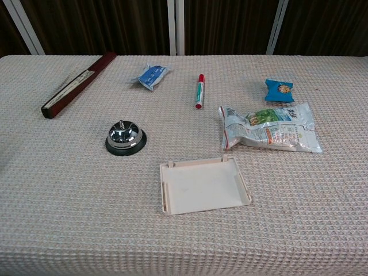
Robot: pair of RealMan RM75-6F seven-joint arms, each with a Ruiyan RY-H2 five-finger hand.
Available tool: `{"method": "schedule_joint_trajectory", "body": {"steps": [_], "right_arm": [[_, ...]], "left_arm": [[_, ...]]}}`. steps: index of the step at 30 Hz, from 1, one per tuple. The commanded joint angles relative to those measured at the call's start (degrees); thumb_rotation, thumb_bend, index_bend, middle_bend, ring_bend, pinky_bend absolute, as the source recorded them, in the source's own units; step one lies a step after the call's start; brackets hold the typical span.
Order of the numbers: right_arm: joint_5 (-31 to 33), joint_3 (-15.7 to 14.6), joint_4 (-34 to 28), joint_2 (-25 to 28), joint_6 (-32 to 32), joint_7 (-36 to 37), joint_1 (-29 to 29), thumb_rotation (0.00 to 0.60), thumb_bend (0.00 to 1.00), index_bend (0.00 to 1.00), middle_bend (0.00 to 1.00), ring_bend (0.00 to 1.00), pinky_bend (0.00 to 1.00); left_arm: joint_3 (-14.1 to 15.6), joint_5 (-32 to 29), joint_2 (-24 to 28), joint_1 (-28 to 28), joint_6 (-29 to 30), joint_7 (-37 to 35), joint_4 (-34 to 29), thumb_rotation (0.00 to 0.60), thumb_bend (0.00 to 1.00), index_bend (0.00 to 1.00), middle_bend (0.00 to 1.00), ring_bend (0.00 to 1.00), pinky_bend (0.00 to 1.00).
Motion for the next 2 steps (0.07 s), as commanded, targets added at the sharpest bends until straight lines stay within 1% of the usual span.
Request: {"method": "schedule_joint_trajectory", "body": {"steps": [1, 2], "right_arm": [[-0.63, -0.15, 0.37, -0.66, -0.07, -0.18, 0.14, 0.600, 0.18, 0.00, 0.00, 0.00, 0.00], [-0.98, -0.23, 0.46, -0.84, -0.04, -0.35, 0.21, 0.600, 0.18, 0.00, 0.00, 0.00, 0.00]], "left_arm": [[0.11, 1.43, 0.38, 0.56, 0.18, -0.97, 0.62, 0.245, 0.00, 0.04, 0.00, 0.02, 0.20], [-0.05, 1.59, 0.39, 0.57, 0.04, -1.04, 0.65, 0.246, 0.00, 0.04, 0.00, 0.02, 0.20]]}}
